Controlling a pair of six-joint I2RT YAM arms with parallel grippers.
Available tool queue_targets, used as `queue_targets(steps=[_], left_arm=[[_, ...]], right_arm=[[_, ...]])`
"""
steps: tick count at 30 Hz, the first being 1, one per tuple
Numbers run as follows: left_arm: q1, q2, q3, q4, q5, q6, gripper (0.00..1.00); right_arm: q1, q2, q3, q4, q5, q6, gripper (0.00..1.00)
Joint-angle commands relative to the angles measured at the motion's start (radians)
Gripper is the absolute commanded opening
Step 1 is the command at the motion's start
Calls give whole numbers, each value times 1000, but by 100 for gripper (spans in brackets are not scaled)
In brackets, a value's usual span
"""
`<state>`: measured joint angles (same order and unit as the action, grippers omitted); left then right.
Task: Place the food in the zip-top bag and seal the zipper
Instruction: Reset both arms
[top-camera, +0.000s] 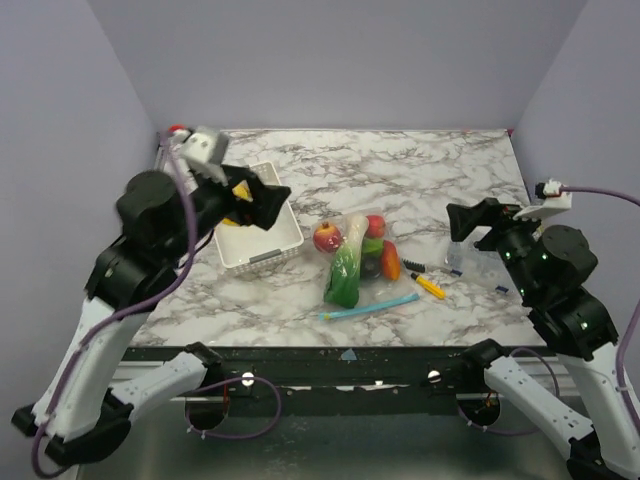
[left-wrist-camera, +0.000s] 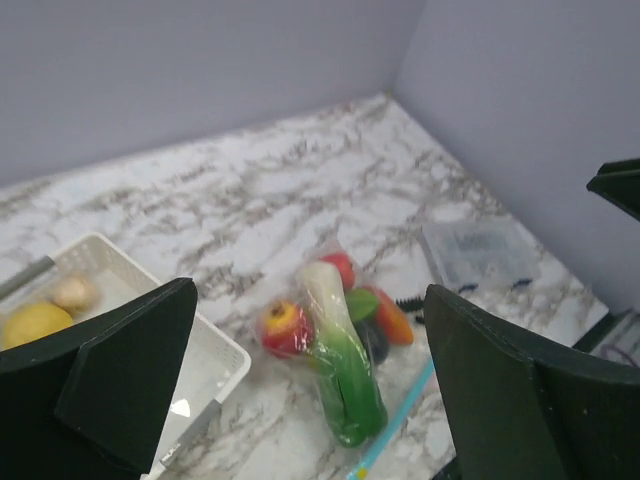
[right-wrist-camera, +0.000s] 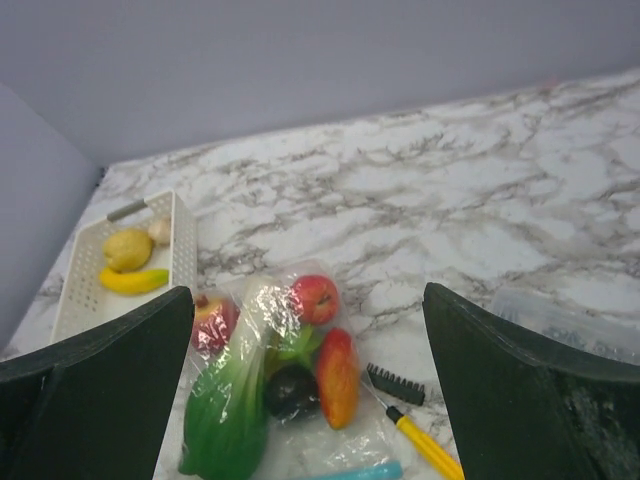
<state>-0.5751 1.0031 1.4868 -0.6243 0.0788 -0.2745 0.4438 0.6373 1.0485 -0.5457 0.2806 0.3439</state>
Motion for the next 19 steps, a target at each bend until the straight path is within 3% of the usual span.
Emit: queue_targets(steps=[1,9,19], left_arm=[[3,-227,-133,132,-164,20,99],[3,-559,-391,434,-301,12,99],[3,-614,-377,365,-368,15,99]], right_arm=[[4,-68,44,65,52,-91,100],[3,-181,90,79,101,-119,100],[3,-231,89,66,172,-90,100]])
